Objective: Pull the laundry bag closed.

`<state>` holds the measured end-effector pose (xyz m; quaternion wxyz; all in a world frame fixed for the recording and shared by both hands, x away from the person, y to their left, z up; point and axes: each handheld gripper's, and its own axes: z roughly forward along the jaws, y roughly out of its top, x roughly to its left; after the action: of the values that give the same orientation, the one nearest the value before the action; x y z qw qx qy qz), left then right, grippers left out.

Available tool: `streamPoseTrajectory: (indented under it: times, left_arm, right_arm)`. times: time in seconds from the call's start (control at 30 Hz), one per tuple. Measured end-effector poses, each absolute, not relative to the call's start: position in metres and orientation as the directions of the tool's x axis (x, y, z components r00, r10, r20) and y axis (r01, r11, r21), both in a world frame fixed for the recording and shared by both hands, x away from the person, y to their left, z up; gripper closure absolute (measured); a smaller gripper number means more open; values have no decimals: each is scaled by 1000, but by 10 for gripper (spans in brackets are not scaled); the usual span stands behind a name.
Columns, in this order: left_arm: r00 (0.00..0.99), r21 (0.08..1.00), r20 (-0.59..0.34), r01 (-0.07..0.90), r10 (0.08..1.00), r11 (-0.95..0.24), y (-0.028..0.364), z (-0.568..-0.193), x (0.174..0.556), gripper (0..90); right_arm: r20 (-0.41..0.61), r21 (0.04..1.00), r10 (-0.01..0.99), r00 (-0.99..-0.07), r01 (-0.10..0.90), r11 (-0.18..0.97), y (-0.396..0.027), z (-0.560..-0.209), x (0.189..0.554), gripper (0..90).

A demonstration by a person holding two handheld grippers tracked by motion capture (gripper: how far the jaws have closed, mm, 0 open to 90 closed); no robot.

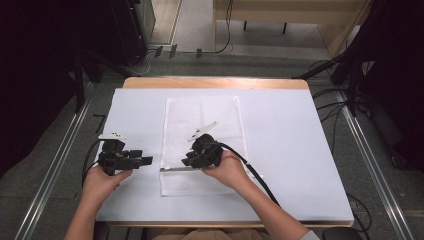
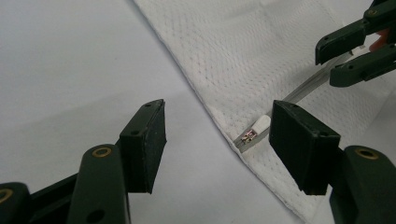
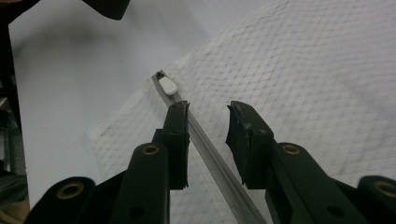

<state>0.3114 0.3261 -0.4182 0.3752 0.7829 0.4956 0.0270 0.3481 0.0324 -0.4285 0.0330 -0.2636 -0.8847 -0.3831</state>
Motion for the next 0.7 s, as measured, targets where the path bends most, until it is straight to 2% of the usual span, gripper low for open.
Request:
streamPoseTrajectory:
  times: [0.3, 0.5, 0.6, 0.7]
  left_arm:
    - [502, 614, -332, 758, 799, -221, 329, -420, 312, 376]
    - [498, 610, -333, 761, 801, -220, 330, -420, 313, 375]
    - [500, 610, -331, 760, 800, -222, 331, -420, 313, 375]
    - [500, 611, -333, 760, 799, -220, 331, -421, 313, 374]
  right_arm:
    - [274, 655, 450, -850, 507, 560, 42, -436, 348, 689]
    - [261, 657, 411, -873, 473, 588, 53, -443, 343, 680]
    - [256, 655, 397, -881, 460, 599, 57, -445, 342, 691]
    - [260, 647, 382, -887, 453, 612, 63, -448, 339, 740]
